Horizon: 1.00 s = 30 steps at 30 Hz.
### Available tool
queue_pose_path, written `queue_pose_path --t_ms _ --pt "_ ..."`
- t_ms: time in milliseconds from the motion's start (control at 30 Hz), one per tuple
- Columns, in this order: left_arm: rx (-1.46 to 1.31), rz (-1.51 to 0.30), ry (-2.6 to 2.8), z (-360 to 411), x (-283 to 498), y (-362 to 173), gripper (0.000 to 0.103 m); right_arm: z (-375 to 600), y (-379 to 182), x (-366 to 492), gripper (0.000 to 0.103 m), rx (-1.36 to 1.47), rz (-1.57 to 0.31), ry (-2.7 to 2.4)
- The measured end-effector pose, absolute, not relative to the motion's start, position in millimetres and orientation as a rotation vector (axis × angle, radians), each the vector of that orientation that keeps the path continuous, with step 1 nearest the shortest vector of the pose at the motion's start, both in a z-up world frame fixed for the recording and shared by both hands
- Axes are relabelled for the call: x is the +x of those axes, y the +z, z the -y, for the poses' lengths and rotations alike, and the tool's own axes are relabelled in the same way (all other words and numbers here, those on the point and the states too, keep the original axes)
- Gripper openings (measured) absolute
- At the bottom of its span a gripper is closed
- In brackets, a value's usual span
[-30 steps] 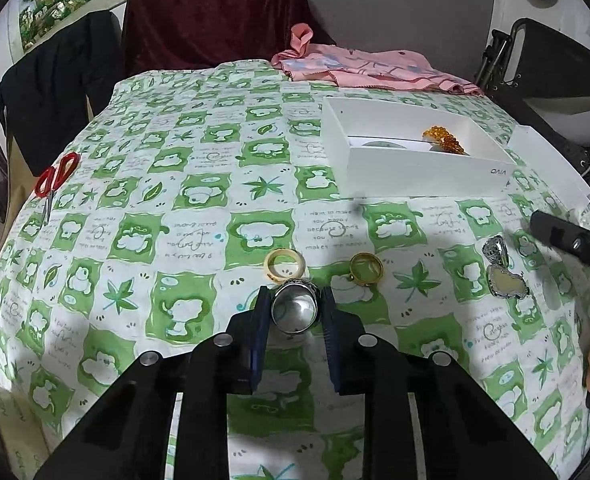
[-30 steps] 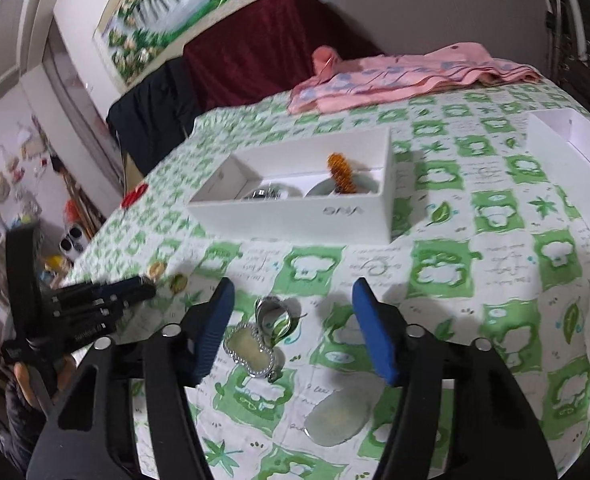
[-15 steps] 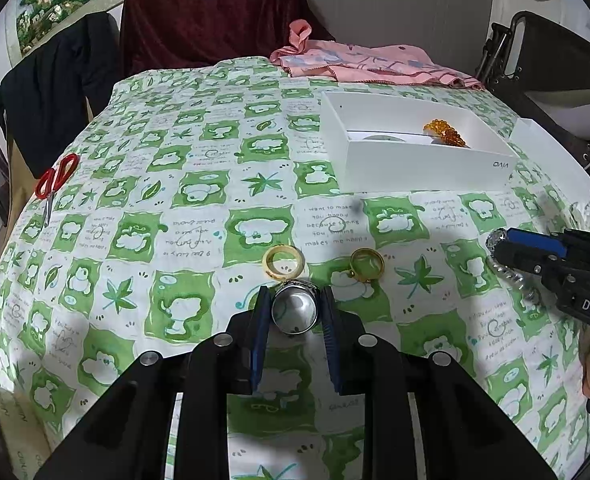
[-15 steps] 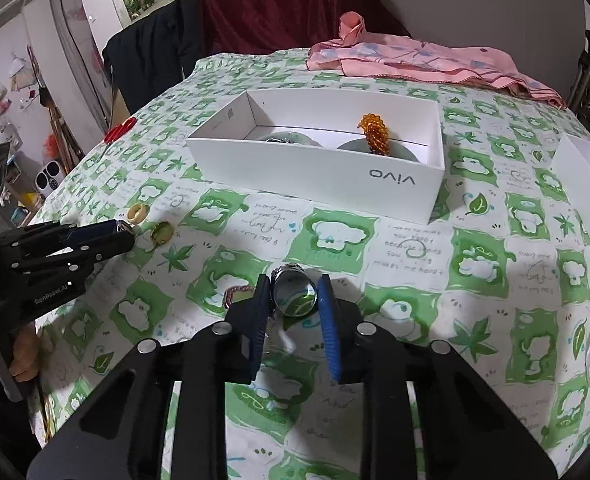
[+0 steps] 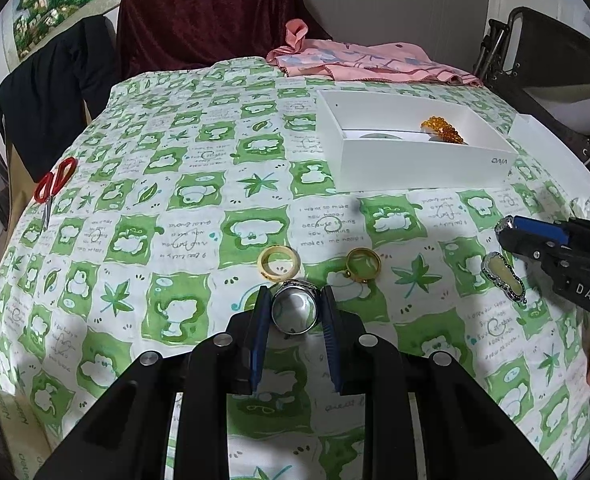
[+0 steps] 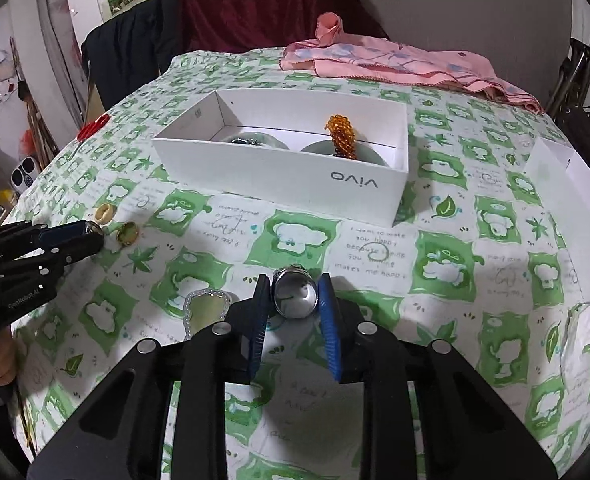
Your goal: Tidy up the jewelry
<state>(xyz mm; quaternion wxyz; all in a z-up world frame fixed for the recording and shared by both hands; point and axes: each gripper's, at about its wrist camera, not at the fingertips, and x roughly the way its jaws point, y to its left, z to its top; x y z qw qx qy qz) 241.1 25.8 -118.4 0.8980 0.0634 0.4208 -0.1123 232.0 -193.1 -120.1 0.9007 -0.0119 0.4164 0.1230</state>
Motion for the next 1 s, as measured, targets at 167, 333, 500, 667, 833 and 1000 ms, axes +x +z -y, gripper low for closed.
queue_pose_path --t_ms 167,333,500,667,833,1000 --pt "0.119 -0.853 -0.252 -27.2 238.5 -114.0 0.025 203.2 -116.5 228.8 0.023 0.048 -0.83 0.282" --pt "0.103 -0.847 -0.254 -31.0 238.7 -111.6 0.025 206.9 -112.2 225.6 0.023 0.079 -0.801 0.303" --pt "0.1 -0.828 -0.257 -31.0 236.7 -108.0 0.025 210.4 -110.7 225.0 0.023 0.102 -0.795 0.31" --pt "0.081 -0.826 -0.261 -32.1 239.2 -104.5 0.025 216.3 -104.0 221.3 0.023 0.133 -0.77 0.326" --pt "0.063 -0.794 -0.283 -24.5 249.3 -83.5 0.025 228.8 -80.0 220.3 0.023 0.201 -0.703 0.347" --pt "0.039 -0.734 -0.318 -1.4 278.4 -45.5 0.025 232.7 -39.7 247.3 0.023 0.226 -0.638 0.341"
